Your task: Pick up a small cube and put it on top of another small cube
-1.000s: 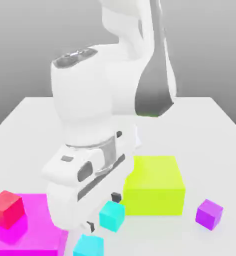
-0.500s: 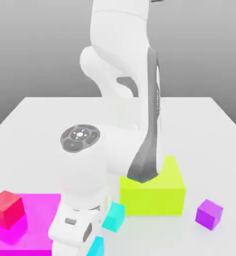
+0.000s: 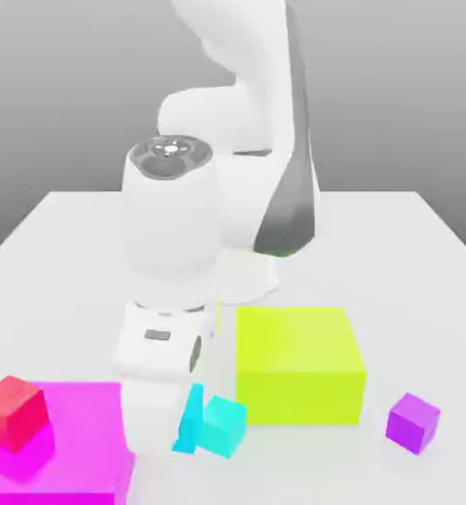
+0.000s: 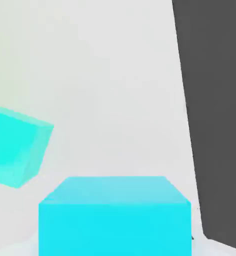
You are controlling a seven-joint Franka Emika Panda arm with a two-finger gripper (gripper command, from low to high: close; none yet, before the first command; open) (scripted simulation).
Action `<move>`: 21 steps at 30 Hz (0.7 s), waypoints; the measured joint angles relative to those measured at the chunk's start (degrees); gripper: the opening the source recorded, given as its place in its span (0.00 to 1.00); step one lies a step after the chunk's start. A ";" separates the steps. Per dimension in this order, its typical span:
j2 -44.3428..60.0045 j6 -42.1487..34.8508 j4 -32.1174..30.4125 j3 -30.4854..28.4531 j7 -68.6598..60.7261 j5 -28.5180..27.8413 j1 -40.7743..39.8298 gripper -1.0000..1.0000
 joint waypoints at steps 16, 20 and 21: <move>-8.80 3.42 -12.01 1.38 -19.75 -0.98 2.71 0.00; -6.13 5.72 -11.69 1.41 -21.93 1.98 3.22 0.00; -5.36 6.42 -11.65 1.28 -22.54 2.82 2.81 0.00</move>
